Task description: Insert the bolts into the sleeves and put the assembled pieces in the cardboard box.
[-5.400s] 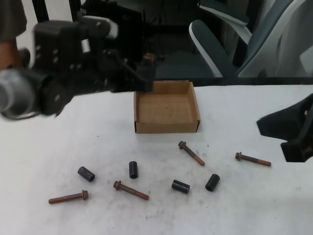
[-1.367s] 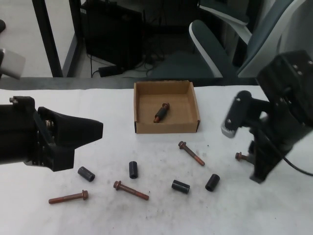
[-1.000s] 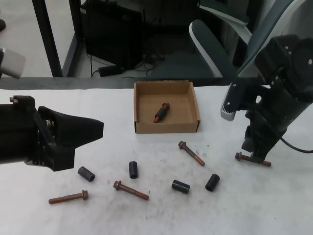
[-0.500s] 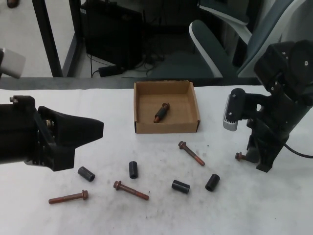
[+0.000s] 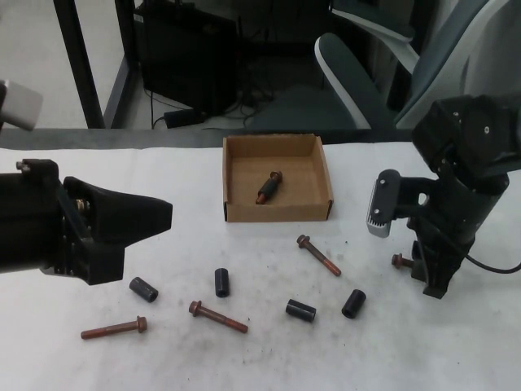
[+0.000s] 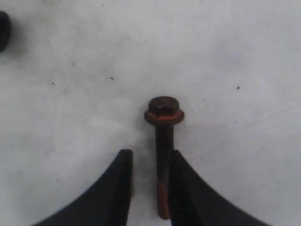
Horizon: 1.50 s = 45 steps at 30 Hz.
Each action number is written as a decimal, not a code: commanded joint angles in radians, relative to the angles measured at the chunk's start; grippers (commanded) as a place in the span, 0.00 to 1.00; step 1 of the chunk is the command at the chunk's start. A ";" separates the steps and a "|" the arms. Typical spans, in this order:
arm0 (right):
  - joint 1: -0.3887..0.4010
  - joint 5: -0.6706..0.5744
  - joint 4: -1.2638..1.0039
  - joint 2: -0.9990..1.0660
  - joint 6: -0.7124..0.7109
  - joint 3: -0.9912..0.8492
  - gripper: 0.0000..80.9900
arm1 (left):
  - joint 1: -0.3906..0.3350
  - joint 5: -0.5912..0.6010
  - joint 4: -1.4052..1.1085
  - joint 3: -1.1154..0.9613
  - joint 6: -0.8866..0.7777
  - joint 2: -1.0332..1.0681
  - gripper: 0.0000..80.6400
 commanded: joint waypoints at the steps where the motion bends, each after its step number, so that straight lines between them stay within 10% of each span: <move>1: -0.004 -0.002 -0.019 0.009 -0.009 -0.004 0.30 | 0.002 0.007 -0.011 0.001 -0.002 -0.008 0.01; 23: -0.004 -0.031 -0.064 0.056 -0.005 -0.004 0.30 | 0.002 0.007 -0.011 0.001 -0.002 -0.008 0.01; 30: -0.004 -0.003 -0.014 0.058 0.001 -0.018 0.00 | 0.002 0.007 -0.011 0.001 -0.002 -0.008 0.01; 45: -0.002 -0.213 0.115 -0.237 0.208 -0.009 0.00 | 0.002 -0.003 -0.011 0.001 -0.002 -0.008 0.01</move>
